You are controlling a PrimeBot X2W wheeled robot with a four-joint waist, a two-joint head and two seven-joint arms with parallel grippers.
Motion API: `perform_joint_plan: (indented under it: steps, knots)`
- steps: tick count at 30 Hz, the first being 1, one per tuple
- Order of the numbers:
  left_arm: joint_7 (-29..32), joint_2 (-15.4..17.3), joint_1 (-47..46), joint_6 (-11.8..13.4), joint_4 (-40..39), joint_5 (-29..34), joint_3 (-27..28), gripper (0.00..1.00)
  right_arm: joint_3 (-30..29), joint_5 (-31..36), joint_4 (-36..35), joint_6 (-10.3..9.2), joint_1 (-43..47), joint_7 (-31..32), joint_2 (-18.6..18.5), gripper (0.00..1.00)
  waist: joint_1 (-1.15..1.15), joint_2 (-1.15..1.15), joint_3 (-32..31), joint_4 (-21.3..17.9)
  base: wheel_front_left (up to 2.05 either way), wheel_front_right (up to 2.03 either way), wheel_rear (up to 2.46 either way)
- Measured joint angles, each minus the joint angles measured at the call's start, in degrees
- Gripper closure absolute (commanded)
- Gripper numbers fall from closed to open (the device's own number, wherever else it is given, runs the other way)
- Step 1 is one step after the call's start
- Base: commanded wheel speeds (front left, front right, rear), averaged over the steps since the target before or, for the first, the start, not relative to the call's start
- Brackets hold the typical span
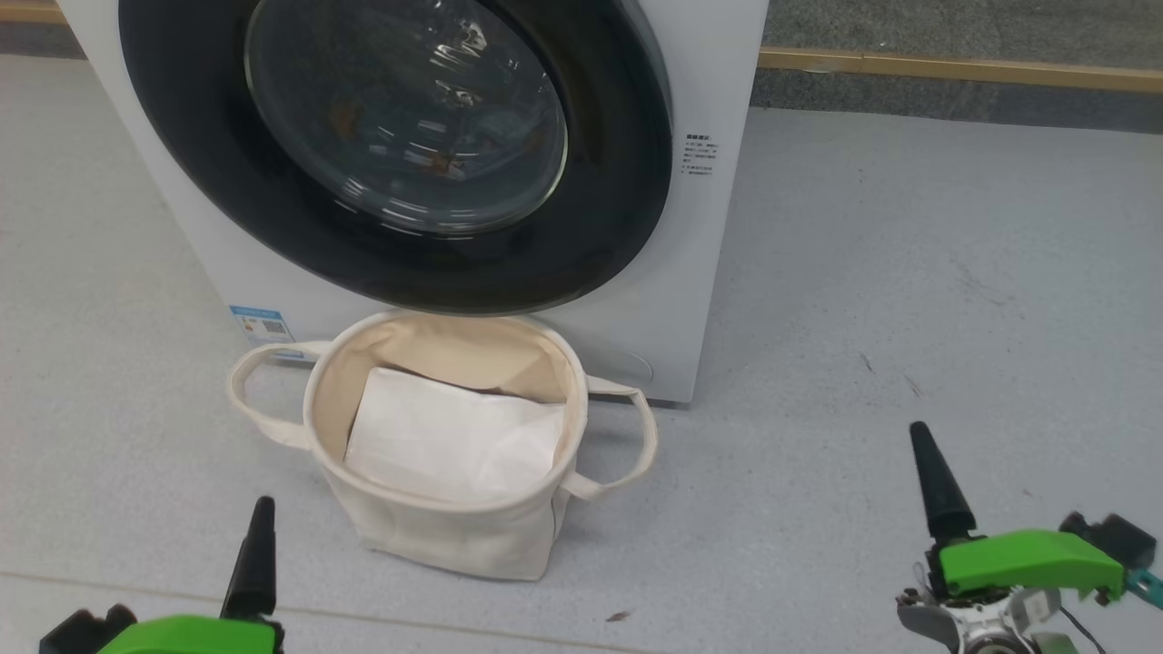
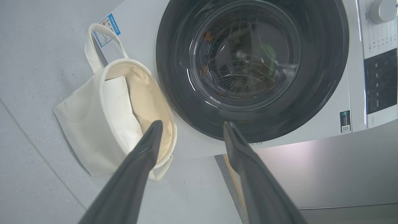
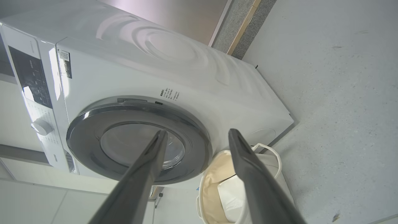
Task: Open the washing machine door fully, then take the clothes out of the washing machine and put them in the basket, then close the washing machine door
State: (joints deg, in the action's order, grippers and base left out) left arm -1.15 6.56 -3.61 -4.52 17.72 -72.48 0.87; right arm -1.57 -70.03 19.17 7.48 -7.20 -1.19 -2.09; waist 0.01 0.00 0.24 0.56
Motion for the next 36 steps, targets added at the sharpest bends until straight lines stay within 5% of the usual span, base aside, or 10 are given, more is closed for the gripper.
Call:
perform_joint_plan:
  steps: [12,36]
  knots:
    - [-2.01,2.81,-1.68,3.10,-0.01,14.79,-4.81,0.00,2.50,15.84,-0.31,0.00,-1.14,-1.67,-0.02,0.00,0.00,0.00,-0.30,0.32,0.00,0.00,0.00]
    - [-5.61,5.68,-3.80,4.75,-1.16,28.41,-6.60,0.00,4.61,36.62,-0.54,0.00,-4.91,-5.61,-0.14,0.00,0.00,0.00,0.02,0.32,0.00,0.00,0.00]
